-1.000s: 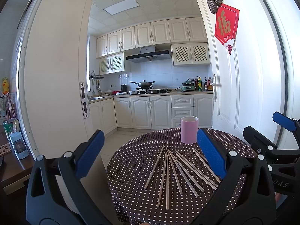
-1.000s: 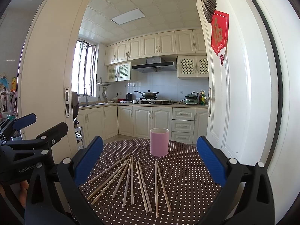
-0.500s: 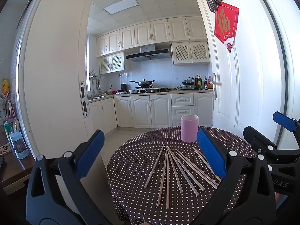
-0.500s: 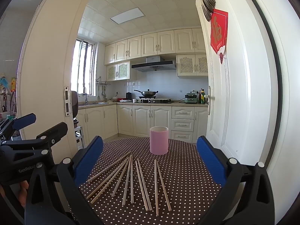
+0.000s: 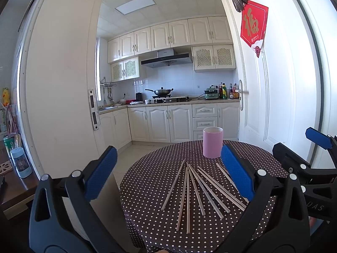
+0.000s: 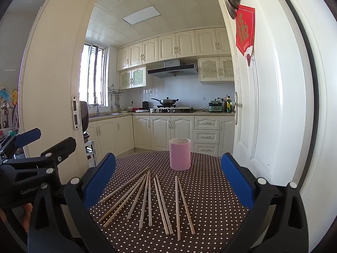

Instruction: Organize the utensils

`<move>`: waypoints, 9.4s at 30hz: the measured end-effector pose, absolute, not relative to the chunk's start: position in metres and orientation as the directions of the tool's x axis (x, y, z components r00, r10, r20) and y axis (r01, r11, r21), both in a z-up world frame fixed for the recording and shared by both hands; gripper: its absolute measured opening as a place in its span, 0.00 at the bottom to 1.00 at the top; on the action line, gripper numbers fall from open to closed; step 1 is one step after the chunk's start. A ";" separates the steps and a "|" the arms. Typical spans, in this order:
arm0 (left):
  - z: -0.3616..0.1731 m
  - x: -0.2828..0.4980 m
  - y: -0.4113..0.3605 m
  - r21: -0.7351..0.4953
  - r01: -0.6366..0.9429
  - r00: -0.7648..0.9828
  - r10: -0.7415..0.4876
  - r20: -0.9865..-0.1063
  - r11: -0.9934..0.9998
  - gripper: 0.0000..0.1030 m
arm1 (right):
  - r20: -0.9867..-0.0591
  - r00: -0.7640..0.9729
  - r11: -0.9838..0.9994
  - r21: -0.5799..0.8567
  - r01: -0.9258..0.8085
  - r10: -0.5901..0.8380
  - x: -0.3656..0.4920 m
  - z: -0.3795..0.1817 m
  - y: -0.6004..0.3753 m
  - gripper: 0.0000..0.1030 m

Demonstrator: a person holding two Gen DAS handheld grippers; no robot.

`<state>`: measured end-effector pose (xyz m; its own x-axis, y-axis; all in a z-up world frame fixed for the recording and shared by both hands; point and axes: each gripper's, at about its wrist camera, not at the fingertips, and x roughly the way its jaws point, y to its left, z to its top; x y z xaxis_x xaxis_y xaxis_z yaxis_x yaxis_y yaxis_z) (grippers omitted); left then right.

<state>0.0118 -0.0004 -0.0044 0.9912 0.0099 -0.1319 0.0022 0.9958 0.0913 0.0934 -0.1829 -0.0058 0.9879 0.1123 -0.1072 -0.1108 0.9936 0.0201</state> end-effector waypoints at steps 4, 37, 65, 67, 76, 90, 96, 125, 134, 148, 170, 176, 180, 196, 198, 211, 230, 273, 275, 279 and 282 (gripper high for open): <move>-0.006 0.016 0.000 0.093 0.006 0.990 0.007 -0.142 0.996 0.94 | -0.110 0.989 0.995 0.013 -0.102 0.103 0.095 -0.006 -0.182 0.93; -0.087 0.201 0.041 0.069 0.215 0.678 -0.098 -0.729 0.974 0.94 | -0.638 0.727 0.959 0.072 -0.274 0.255 0.254 -0.066 -0.218 0.92; -0.129 0.403 0.013 -0.008 0.310 0.334 -0.117 -0.935 0.951 0.53 | -0.902 0.376 0.952 0.101 -0.288 0.210 0.382 -0.096 -0.221 0.46; -0.129 0.416 0.008 0.000 0.315 0.328 -0.109 -0.938 0.949 0.53 | -0.916 0.358 0.949 0.067 -0.309 0.181 0.389 -0.096 -0.213 0.40; -0.135 0.458 -0.005 0.000 0.343 0.273 -0.099 -0.957 0.939 0.53 | -0.957 0.271 0.932 -0.004 -0.363 0.102 0.419 -0.095 -0.190 0.23; -0.138 0.465 -0.021 -0.007 0.345 0.266 -0.105 -0.958 0.939 0.14 | -0.955 0.257 0.938 0.050 -0.344 0.145 0.438 -0.096 -0.197 0.22; -0.136 0.457 -0.026 -0.015 0.308 0.294 -0.110 -0.949 0.951 0.06 | -0.945 0.283 0.944 0.070 -0.323 0.166 0.424 -0.094 -0.214 0.11; 0.027 0.378 -0.055 -0.064 0.426 0.549 -0.314 -0.775 0.902 0.05 | -0.688 0.559 0.882 0.299 -0.364 0.464 0.388 0.043 -0.254 0.04; 0.036 0.371 -0.068 -0.071 0.465 0.552 -0.352 -0.756 0.882 0.05 | -0.628 0.595 0.865 0.339 -0.371 0.501 0.386 0.054 -0.251 0.04; 0.065 0.388 -0.083 -0.115 0.465 0.602 -0.409 -0.686 0.878 0.05 | -0.536 0.724 0.900 0.216 -0.379 0.434 0.384 0.090 -0.244 0.04; 0.071 0.455 -0.108 -0.139 0.367 0.727 -0.377 -0.574 0.920 0.05 | -0.495 0.794 0.936 0.159 -0.314 0.351 0.399 0.109 -0.263 0.04; 0.048 0.463 -0.121 -0.122 0.387 0.689 -0.375 -0.621 0.914 0.06 | -0.508 0.792 0.940 0.156 -0.302 0.339 0.407 0.103 -0.264 0.04; 0.038 0.461 -0.121 -0.122 0.395 0.674 -0.378 -0.635 0.911 0.06 | -0.518 0.789 0.943 0.159 -0.292 0.331 0.409 0.098 -0.265 0.04; 0.027 0.452 -0.112 -0.113 0.383 0.636 -0.350 -0.688 0.917 0.43 | -0.495 0.819 0.957 0.140 -0.254 0.290 0.402 0.113 -0.260 0.04; 0.031 0.445 -0.107 -0.103 0.375 0.668 -0.346 -0.659 0.921 0.65 | -0.489 0.823 0.957 0.138 -0.254 0.289 0.400 0.117 -0.260 0.04; 0.028 0.412 -0.052 -0.071 0.285 0.733 -0.265 -0.627 0.956 0.75 | -0.390 0.892 0.972 0.049 -0.228 0.229 0.389 0.138 -0.247 0.04; -0.007 0.401 0.000 -0.067 0.210 0.716 -0.201 -0.668 0.975 0.75 | -0.485 0.851 0.979 0.063 -0.193 0.199 0.428 0.074 -0.232 0.04; -0.081 0.385 -0.004 -0.159 0.292 0.401 -0.272 -0.875 0.943 0.34 | -0.719 0.622 0.948 0.189 -0.256 0.311 0.377 -0.010 -0.229 0.36; -0.092 0.386 -0.005 -0.175 0.292 0.368 -0.280 -0.887 0.940 0.34 | -0.743 0.588 0.945 0.200 -0.260 0.319 0.376 -0.021 -0.224 0.36; -0.108 0.387 -0.007 -0.179 0.282 0.339 -0.272 -0.900 0.943 0.34 | -0.773 0.521 0.931 0.265 -0.250 0.360 0.376 -0.041 -0.223 0.36; -0.116 0.387 -0.007 -0.183 0.276 0.328 -0.271 -0.905 0.944 0.34 | -0.786 0.505 0.932 0.262 -0.251 0.357 0.375 -0.046 -0.221 0.36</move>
<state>0.3870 -0.0067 -0.1164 0.3276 -0.2713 -0.9050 0.2761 0.9436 -0.1829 0.3755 -0.2214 -0.0465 0.5051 0.3571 -0.7857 -0.2515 0.9318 0.2619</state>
